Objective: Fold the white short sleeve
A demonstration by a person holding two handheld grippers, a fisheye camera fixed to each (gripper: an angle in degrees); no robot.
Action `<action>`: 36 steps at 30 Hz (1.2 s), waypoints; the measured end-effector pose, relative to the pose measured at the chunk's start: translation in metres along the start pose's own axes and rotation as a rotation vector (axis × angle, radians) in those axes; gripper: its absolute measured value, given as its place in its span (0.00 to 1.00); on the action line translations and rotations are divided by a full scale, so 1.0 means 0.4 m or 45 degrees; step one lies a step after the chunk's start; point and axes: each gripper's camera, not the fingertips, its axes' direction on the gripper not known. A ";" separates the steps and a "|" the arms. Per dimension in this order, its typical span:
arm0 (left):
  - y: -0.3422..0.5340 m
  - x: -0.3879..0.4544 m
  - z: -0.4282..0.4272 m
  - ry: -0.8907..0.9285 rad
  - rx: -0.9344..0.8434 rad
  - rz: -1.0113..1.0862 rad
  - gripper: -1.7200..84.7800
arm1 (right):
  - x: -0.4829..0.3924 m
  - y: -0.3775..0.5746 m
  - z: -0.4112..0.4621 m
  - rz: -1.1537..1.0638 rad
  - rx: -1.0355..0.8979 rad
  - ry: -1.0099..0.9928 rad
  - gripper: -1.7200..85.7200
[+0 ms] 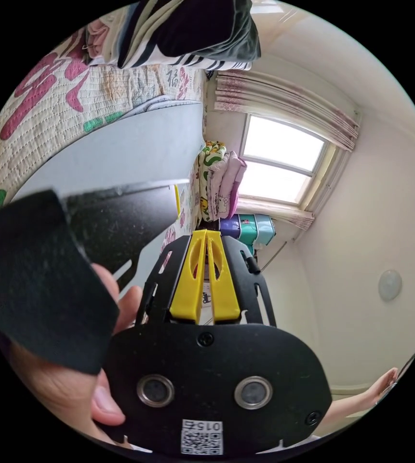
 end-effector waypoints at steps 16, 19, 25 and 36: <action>0.035 0.291 -0.226 0.054 0.233 0.114 0.01 | -0.057 0.005 -0.041 0.061 0.249 0.056 0.01; 0.038 0.337 -0.270 0.045 0.291 0.130 0.01 | -0.068 -0.001 -0.059 0.055 0.324 0.033 0.01; 0.064 0.401 -0.331 -0.007 0.340 0.179 0.01 | -0.103 0.019 -0.073 0.097 0.378 -0.020 0.01; 0.042 0.465 -0.440 -0.051 0.478 0.169 0.01 | -0.165 -0.022 -0.124 0.057 0.518 -0.071 0.01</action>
